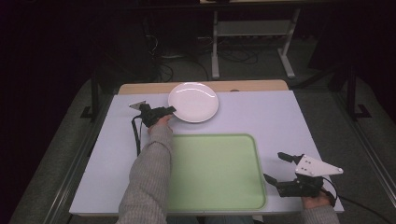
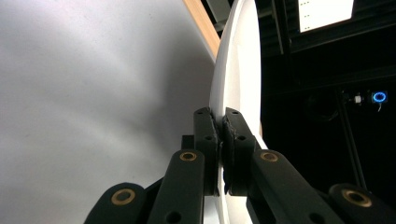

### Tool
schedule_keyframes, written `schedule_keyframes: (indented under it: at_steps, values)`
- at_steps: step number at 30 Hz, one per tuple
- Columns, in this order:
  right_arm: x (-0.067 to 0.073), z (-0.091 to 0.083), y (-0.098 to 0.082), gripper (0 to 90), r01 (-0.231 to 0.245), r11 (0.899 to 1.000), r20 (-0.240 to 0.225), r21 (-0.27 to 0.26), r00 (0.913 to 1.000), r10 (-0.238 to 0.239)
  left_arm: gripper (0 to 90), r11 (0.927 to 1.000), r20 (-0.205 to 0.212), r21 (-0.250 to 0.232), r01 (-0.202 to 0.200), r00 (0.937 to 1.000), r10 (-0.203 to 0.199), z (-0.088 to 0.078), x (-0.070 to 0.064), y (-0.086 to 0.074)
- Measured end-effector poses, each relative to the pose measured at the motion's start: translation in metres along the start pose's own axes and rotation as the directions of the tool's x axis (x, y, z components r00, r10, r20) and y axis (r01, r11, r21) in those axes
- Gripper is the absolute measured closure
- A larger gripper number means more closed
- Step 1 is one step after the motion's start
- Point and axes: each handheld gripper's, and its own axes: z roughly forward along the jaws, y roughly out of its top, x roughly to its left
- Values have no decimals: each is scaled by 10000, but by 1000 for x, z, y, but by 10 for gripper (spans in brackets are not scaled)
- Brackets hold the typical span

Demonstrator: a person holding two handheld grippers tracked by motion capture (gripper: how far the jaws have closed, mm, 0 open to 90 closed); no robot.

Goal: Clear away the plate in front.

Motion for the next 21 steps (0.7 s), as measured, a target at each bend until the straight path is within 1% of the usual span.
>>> schedule_keyframes:
  at_steps: [3, 6, 7, 8, 10, 14, 19, 21]
  values:
    - [0, 1, 0, 135, -19, 10000, -18, 38, 10000, 19, 862, 10000, 64, 52, -78, 9999, 77, -5, 0, 1]
    - [1, 1, 0, 135, 48, 10000, -57, 88, 10000, -47, 863, 9998, 312, 85, -156, 9994, 153, -12, 1, 1]
    - [1, 2, 0, 135, 58, 9999, -83, 102, 9999, -57, 863, 9999, 399, 88, -77, 9992, 73, -14, 1, 1]
    - [1, 2, 0, 135, 84, 9999, -89, 128, 9999, -83, 862, 9999, 479, 96, -83, 9988, 78, -16, 2, 1]
    - [1, 2, 0, 135, 79, 9999, -80, 141, 9999, -78, 862, 9994, 593, 187, -283, 9979, 272, -21, 2, 3]
    - [1, 3, 0, 135, 114, 9998, -77, 176, 9999, -112, 862, 9990, 697, 28, -455, 9965, 452, -34, 1, 8]
    - [2, 3, 0, 135, 135, 9997, -102, 194, 9999, -133, 862, 9977, 1178, -31, -672, 9908, 671, -47, -3, 12]
    - [2, 4, 1, 135, 171, 9995, -120, 253, 9998, -168, 863, 9959, 1298, -47, -908, 9874, 906, -53, -5, 13]
